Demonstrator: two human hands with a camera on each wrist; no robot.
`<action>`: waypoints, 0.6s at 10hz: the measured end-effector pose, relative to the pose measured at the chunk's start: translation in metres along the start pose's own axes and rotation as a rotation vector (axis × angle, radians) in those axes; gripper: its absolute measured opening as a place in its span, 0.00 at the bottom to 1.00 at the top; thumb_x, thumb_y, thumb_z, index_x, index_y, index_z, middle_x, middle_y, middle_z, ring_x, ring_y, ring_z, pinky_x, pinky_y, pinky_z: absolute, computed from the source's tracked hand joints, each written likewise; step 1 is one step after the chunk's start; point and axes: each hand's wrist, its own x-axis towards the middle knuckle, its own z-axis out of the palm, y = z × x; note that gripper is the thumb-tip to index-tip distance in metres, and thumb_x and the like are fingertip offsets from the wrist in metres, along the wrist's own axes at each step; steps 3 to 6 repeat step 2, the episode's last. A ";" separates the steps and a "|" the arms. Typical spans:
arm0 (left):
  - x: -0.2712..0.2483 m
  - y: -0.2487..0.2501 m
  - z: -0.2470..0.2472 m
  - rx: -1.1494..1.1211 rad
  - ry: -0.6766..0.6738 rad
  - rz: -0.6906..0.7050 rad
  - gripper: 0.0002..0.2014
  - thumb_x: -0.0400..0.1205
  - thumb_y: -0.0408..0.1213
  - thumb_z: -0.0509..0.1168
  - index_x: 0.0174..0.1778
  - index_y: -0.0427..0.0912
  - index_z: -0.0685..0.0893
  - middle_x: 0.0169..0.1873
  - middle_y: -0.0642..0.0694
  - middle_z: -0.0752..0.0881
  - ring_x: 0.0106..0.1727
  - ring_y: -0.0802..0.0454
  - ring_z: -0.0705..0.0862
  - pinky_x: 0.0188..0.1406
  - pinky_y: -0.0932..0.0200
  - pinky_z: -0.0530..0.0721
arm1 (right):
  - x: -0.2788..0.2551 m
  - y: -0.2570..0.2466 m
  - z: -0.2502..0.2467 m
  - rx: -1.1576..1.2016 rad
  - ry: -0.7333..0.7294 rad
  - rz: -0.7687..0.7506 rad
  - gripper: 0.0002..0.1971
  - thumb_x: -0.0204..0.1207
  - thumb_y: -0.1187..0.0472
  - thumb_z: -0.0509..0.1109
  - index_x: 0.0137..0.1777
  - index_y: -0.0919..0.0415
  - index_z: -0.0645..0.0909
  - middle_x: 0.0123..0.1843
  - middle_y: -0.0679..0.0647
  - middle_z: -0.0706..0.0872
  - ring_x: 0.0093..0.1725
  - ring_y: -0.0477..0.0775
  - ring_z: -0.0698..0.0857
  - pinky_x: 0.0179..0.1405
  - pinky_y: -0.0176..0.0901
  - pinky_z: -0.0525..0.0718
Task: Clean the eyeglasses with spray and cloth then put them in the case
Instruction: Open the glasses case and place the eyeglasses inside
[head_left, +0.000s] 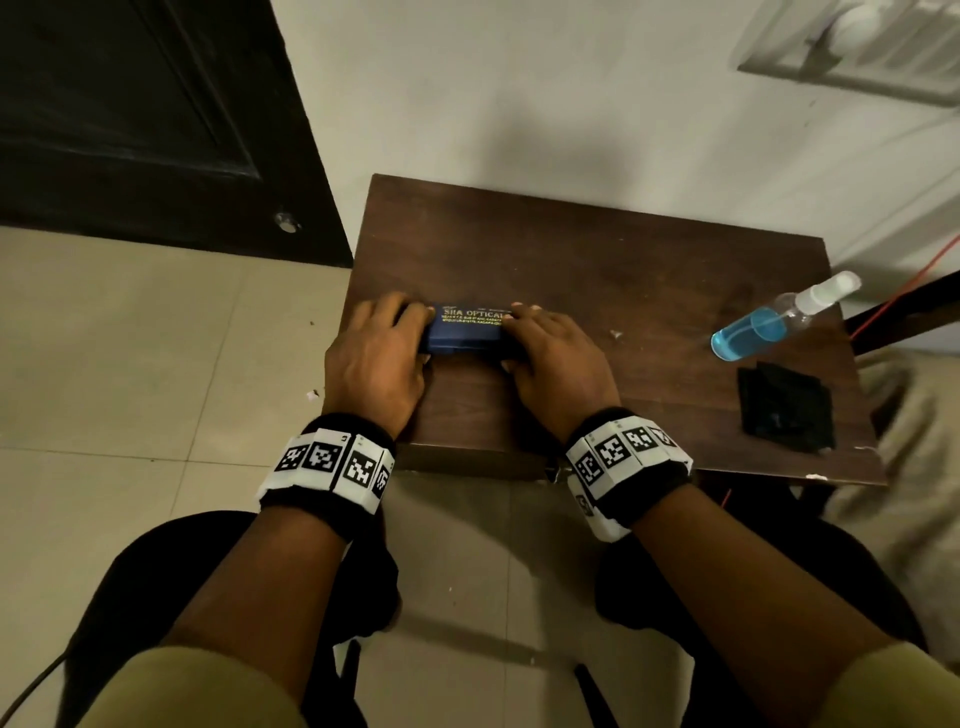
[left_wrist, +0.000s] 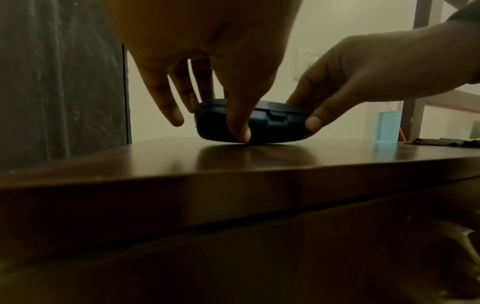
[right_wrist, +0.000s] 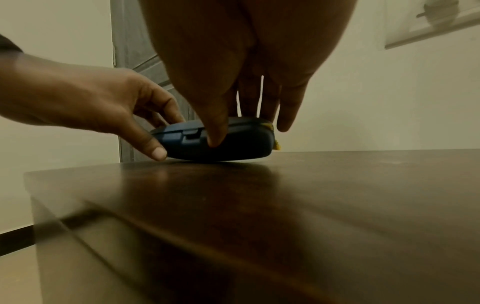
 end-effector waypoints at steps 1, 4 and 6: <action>-0.006 0.006 -0.002 0.019 -0.054 -0.030 0.27 0.70 0.43 0.76 0.63 0.44 0.75 0.67 0.42 0.76 0.64 0.38 0.76 0.49 0.45 0.82 | -0.011 -0.004 0.002 0.017 -0.034 0.035 0.20 0.74 0.64 0.71 0.66 0.64 0.80 0.72 0.63 0.78 0.72 0.66 0.75 0.72 0.54 0.71; -0.008 0.010 -0.003 0.031 -0.085 -0.065 0.28 0.71 0.47 0.76 0.64 0.45 0.74 0.68 0.41 0.74 0.65 0.37 0.75 0.53 0.44 0.81 | -0.017 -0.005 0.004 0.026 -0.033 0.068 0.21 0.75 0.63 0.70 0.68 0.64 0.78 0.75 0.63 0.74 0.74 0.66 0.72 0.75 0.54 0.67; -0.008 0.010 -0.003 0.031 -0.085 -0.065 0.28 0.71 0.47 0.76 0.64 0.45 0.74 0.68 0.41 0.74 0.65 0.37 0.75 0.53 0.44 0.81 | -0.017 -0.005 0.004 0.026 -0.033 0.068 0.21 0.75 0.63 0.70 0.68 0.64 0.78 0.75 0.63 0.74 0.74 0.66 0.72 0.75 0.54 0.67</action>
